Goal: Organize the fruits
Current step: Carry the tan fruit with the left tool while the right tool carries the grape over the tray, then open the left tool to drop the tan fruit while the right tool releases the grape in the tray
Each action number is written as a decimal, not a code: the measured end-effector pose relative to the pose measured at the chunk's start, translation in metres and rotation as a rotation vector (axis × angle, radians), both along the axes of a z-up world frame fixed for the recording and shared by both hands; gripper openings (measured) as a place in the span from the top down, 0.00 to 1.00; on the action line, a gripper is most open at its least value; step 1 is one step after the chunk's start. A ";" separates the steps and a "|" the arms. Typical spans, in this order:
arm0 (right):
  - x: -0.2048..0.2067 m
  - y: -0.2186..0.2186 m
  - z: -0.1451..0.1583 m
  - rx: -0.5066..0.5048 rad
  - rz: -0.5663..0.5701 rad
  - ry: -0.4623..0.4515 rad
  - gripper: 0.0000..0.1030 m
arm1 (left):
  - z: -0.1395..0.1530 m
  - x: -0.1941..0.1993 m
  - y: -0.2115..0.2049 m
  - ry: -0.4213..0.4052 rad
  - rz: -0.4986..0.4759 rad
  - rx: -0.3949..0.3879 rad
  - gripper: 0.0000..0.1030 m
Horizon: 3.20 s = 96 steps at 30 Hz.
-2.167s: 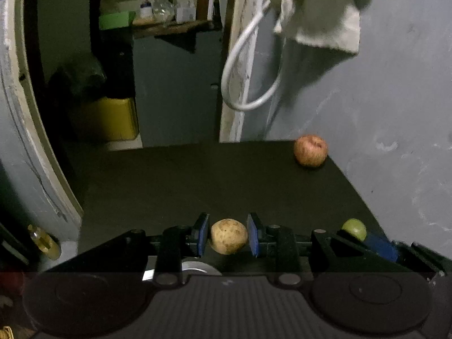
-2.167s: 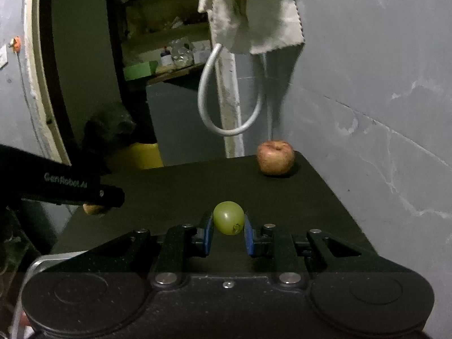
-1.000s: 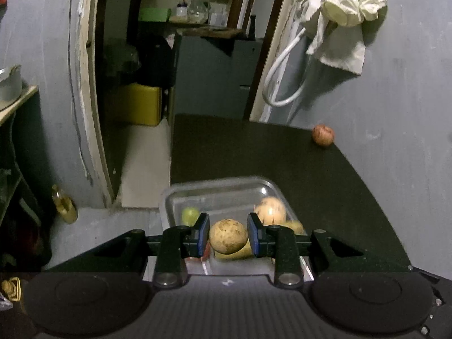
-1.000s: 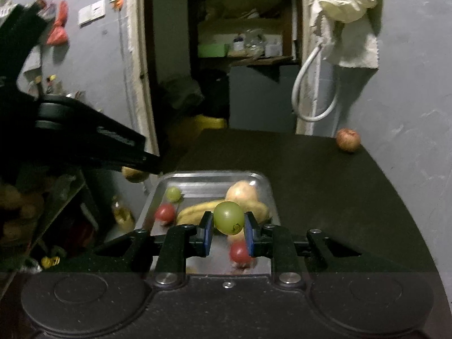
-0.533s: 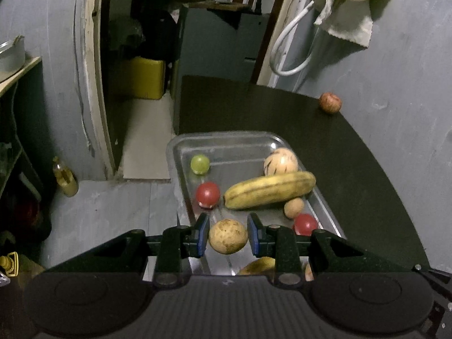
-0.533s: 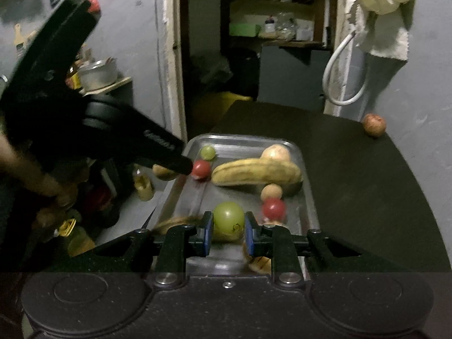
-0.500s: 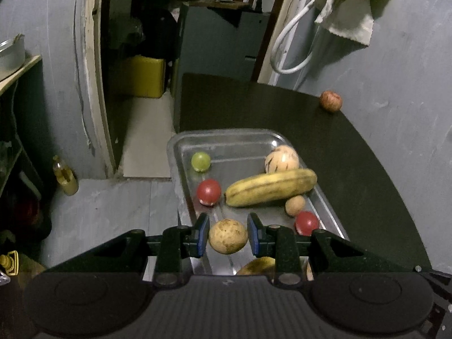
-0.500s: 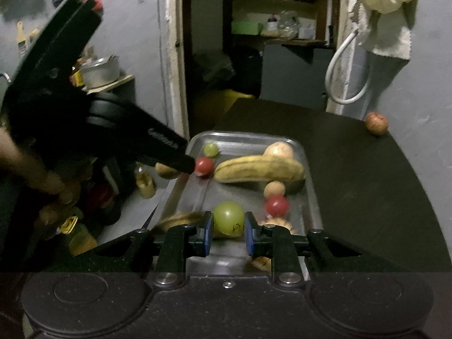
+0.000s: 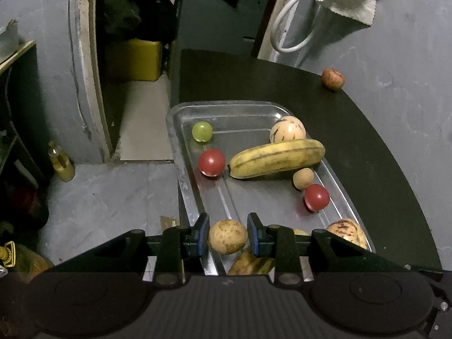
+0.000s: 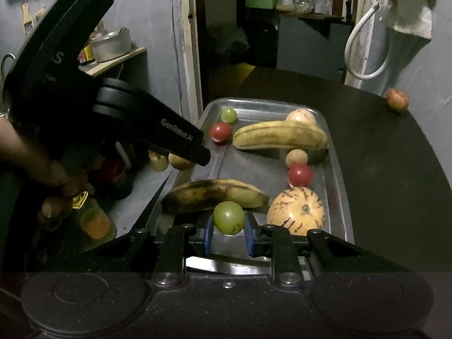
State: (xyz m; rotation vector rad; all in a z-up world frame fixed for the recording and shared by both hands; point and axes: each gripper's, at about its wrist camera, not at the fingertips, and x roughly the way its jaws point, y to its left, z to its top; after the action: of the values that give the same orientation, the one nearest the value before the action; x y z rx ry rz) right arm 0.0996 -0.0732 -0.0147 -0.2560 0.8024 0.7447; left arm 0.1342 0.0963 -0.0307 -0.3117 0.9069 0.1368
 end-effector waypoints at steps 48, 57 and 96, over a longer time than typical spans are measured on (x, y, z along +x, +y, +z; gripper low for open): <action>0.022 0.007 -0.027 -0.050 -0.057 0.082 0.72 | -0.016 0.015 0.005 0.018 -0.041 -0.031 0.67; 0.020 0.004 -0.026 -0.045 -0.069 0.074 0.65 | -0.012 0.011 0.004 0.002 -0.037 -0.037 0.58; 0.000 -0.013 0.004 0.059 -0.035 0.037 0.07 | 0.012 -0.030 0.021 -0.054 0.159 -0.039 0.01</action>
State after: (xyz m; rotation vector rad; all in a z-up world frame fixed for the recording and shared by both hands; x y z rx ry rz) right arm 0.0993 -0.0865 -0.0112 -0.1751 0.8163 0.7409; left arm 0.1043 0.1170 -0.0191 -0.4223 0.8320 0.2569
